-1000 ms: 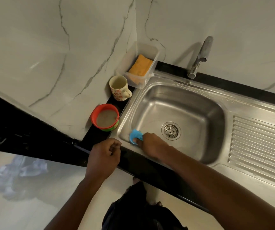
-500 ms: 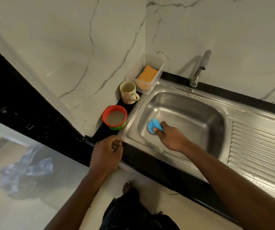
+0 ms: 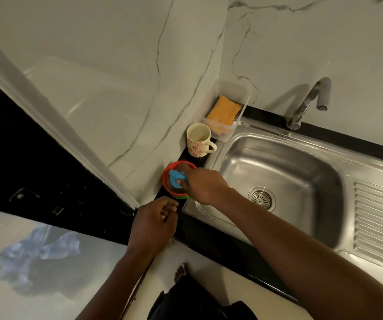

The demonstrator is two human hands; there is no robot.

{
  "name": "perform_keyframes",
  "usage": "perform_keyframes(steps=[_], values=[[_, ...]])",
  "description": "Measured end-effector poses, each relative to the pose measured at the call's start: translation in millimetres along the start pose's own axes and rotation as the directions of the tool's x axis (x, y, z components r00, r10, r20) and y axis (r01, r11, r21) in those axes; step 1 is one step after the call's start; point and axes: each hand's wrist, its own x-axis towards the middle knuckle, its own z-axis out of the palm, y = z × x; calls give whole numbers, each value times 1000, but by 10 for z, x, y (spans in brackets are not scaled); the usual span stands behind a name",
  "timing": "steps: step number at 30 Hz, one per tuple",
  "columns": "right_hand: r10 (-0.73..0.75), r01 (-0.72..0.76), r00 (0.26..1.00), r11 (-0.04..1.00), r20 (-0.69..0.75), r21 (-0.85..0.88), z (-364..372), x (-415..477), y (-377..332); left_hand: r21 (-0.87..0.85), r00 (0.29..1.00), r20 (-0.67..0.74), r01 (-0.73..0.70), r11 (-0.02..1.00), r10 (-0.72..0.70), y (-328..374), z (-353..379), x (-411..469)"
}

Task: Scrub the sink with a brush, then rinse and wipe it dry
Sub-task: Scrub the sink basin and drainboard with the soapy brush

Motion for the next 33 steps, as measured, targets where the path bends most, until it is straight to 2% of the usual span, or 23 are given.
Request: perform_keyframes(steps=[3,10,14,16,19,21,25,28,30,33], values=[[34,-34,999,997,2,-76,111,100,-10,-14,999,40,-10,1000,11,-41,-76,91],[34,-35,996,999,-78,-12,121,55,7,24,991,121,-68,997,65,63,-97,296],[108,-50,972,962,-207,269,-76,-118,187,19,988,106,-112,994,109,202,5,344],[163,-65,968,898,-192,435,-129,-243,394,25,987,93,-135,990,133,291,83,361],[281,-149,954,751,-106,643,-55,-432,854,47,984,122,-139,989,132,454,284,406],[393,-255,920,608,-6,752,107,-505,1155,40,982,144,-128,991,121,526,418,428],[511,-405,837,333,198,852,492,-453,1495,59,975,175,-150,987,138,613,704,511],[545,-432,765,38,344,901,735,-278,1427,75,966,214,-162,984,142,691,858,546],[549,-445,717,-116,431,888,841,-100,1313,69,963,233,-154,986,134,727,913,573],[593,-344,636,-355,494,869,767,295,1340,57,964,236,-139,989,122,693,951,662]])
